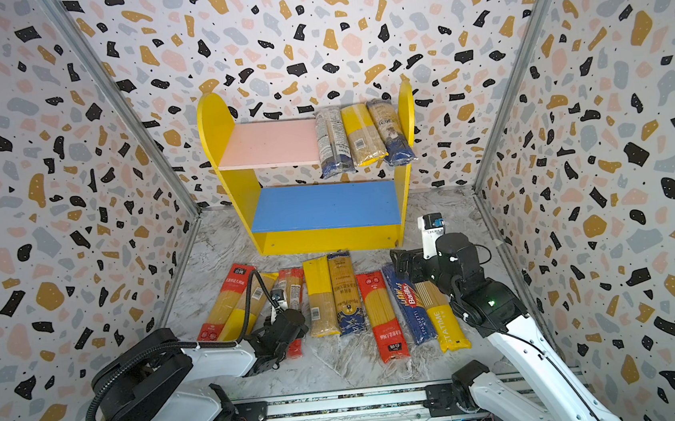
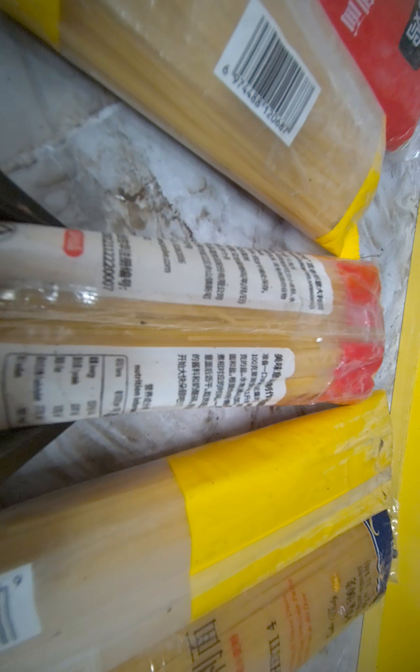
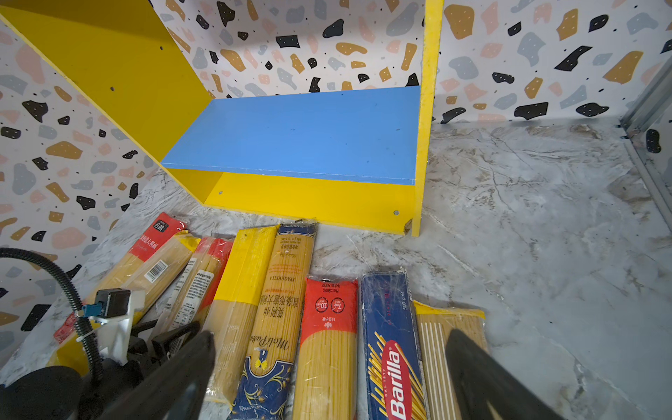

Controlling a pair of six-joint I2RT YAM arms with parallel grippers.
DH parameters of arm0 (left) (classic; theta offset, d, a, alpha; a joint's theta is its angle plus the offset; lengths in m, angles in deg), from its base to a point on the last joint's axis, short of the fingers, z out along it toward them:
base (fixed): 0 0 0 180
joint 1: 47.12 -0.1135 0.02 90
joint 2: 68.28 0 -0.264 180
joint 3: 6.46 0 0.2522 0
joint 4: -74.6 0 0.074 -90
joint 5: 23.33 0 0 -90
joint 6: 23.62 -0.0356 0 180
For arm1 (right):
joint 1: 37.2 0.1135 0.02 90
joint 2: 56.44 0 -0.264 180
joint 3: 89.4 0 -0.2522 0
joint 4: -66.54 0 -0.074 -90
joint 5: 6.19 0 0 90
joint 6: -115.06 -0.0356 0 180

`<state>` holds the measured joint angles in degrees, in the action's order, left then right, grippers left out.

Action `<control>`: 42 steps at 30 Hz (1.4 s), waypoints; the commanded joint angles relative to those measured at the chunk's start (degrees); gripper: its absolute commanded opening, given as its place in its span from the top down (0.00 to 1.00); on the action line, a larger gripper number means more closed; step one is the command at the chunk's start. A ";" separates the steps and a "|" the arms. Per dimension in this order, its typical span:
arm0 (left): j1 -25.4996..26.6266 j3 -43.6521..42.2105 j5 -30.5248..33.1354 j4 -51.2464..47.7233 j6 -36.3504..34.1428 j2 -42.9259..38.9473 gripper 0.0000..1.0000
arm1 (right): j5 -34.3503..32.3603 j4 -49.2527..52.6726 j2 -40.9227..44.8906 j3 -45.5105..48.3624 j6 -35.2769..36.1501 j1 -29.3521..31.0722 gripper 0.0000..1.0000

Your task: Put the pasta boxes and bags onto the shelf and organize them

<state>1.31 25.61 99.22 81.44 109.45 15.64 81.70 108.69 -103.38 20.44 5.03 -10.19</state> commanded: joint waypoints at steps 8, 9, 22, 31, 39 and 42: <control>0.26 -1.06 -13.19 -14.40 2.25 -0.32 1.00 | 0.23 -0.48 0.79 -2.59 0.41 -0.11 0.01; 0.19 -0.83 -13.01 -15.24 1.83 -1.72 1.00 | 0.38 -0.52 0.77 -2.53 0.40 -0.13 0.01; 0.26 5.12 -10.12 -27.10 -3.29 -20.50 1.00 | 2.32 -1.53 1.39 -0.84 0.06 -0.04 0.01; 0.27 6.19 -9.02 -28.04 -4.39 -21.21 1.00 | 2.43 -1.77 1.25 -0.56 -0.16 -0.02 0.01; 0.21 11.63 -8.91 -33.09 -7.09 -26.59 1.00 | 2.79 -2.54 0.44 -0.77 -0.06 -0.02 0.01; 0.27 14.80 -8.46 -35.80 -8.79 -28.75 1.00 | 3.16 -2.89 0.09 -0.78 -0.11 -0.07 0.01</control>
<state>1.44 34.77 87.97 42.77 103.43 -9.87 84.33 107.31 -103.22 20.33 5.00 -10.19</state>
